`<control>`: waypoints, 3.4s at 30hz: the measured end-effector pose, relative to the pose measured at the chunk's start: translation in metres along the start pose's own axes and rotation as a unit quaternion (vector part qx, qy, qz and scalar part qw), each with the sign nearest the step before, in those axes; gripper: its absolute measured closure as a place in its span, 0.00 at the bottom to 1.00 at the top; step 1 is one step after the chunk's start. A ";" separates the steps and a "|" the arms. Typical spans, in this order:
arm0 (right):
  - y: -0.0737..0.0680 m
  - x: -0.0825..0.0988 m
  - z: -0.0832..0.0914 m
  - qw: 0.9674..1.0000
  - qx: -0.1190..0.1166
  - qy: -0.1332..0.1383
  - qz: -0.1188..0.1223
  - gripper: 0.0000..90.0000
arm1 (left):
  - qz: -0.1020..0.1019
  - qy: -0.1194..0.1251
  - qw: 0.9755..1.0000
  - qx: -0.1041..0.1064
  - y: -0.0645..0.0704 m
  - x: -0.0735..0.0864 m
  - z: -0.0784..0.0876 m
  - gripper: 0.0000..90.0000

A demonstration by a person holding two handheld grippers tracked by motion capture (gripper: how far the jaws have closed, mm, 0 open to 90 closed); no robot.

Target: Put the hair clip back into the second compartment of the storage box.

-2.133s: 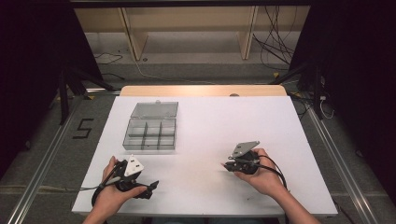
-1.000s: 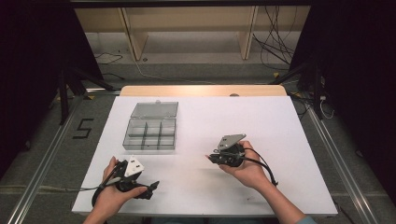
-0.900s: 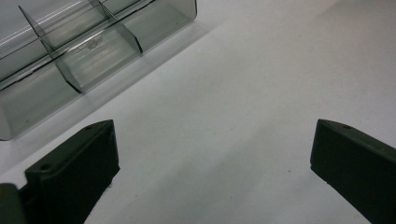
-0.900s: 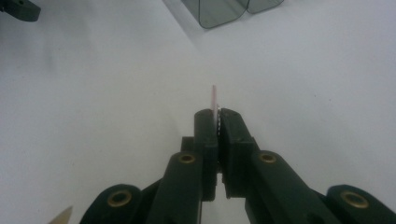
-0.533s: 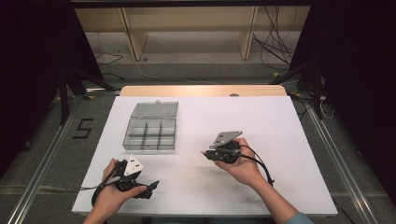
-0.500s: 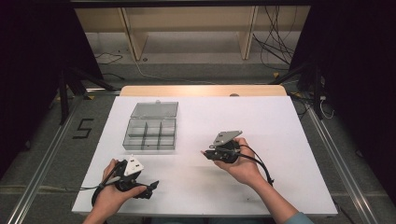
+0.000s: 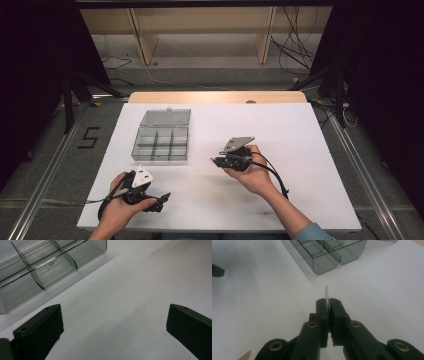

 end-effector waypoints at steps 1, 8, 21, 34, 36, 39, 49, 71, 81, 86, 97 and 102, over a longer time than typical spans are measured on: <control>0.000 -0.001 -0.001 1.000 0.000 0.001 -0.001 0.96 | 0.000 0.000 1.000 0.000 0.000 0.000 0.000 0.00; -0.004 -0.009 -0.005 1.000 0.001 0.003 0.007 0.96 | 0.001 0.003 1.000 -0.002 0.000 0.000 0.000 0.00; -0.005 -0.017 -0.013 1.000 0.008 0.006 0.011 0.96 | -0.003 0.005 1.000 -0.003 0.001 -0.001 0.000 0.00; -0.007 -0.026 -0.021 1.000 0.010 0.011 0.015 0.96 | -0.003 0.006 1.000 -0.003 0.000 -0.001 0.000 0.00; -0.007 -0.027 -0.022 1.000 0.010 0.011 0.014 0.96 | -0.003 0.006 1.000 -0.003 0.000 -0.001 0.000 0.00; -0.007 -0.029 -0.024 1.000 0.010 0.010 0.016 0.96 | -0.004 0.007 1.000 -0.003 0.000 -0.001 0.000 0.00; -0.006 -0.037 -0.027 1.000 0.015 0.018 0.017 0.96 | -0.007 0.008 1.000 -0.001 0.001 -0.001 0.001 0.01; -0.006 -0.051 -0.038 0.999 0.018 0.019 0.020 0.96 | -0.005 0.014 1.000 -0.004 0.001 -0.002 0.000 0.01; -0.006 -0.058 -0.042 0.999 0.019 0.018 0.025 0.96 | -0.003 0.012 1.000 -0.004 0.000 -0.002 0.001 0.01; -0.006 -0.061 -0.044 0.999 0.020 0.018 0.026 0.96 | -0.003 0.013 1.000 -0.004 0.000 -0.002 0.001 0.01; -0.007 -0.068 -0.047 0.999 0.022 0.014 0.028 0.96 | -0.008 0.014 1.000 -0.005 0.000 -0.003 0.001 0.01; -0.006 -0.071 -0.049 0.999 0.024 0.015 0.029 0.96 | -0.006 0.012 1.000 -0.005 0.000 -0.003 0.001 0.01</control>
Point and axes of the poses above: each handheld gripper's, and its own axes: z roughly backward along the jaws, x roughly out of its underside, y roughly to its right, the point moved 2 cm from there along -z, roughly forward along the jaws, and after that the axes turned 8 degrees about -x, right-handed, at the moved point
